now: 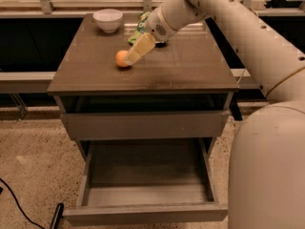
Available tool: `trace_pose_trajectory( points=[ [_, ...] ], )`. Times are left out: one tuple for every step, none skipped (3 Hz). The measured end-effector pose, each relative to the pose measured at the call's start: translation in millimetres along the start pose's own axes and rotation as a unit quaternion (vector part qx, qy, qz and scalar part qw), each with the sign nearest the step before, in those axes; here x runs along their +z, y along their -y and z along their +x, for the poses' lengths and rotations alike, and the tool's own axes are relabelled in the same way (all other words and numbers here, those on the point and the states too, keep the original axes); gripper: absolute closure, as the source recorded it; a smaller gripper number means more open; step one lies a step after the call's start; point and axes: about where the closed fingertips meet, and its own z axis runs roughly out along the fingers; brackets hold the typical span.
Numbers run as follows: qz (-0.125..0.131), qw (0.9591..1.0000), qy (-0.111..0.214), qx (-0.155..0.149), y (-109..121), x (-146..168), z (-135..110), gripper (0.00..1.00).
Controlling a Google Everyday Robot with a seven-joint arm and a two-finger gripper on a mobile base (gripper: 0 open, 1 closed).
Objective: Place orange into middle drawer
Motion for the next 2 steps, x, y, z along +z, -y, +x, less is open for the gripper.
trace_pose_trajectory(
  points=[
    [-0.001, 0.9995, 0.03, 0.012, -5, 26, -1, 0.0],
    [-0.001, 0.9992, 0.039, 0.0, -12, 54, -4, 0.0]
  ],
)
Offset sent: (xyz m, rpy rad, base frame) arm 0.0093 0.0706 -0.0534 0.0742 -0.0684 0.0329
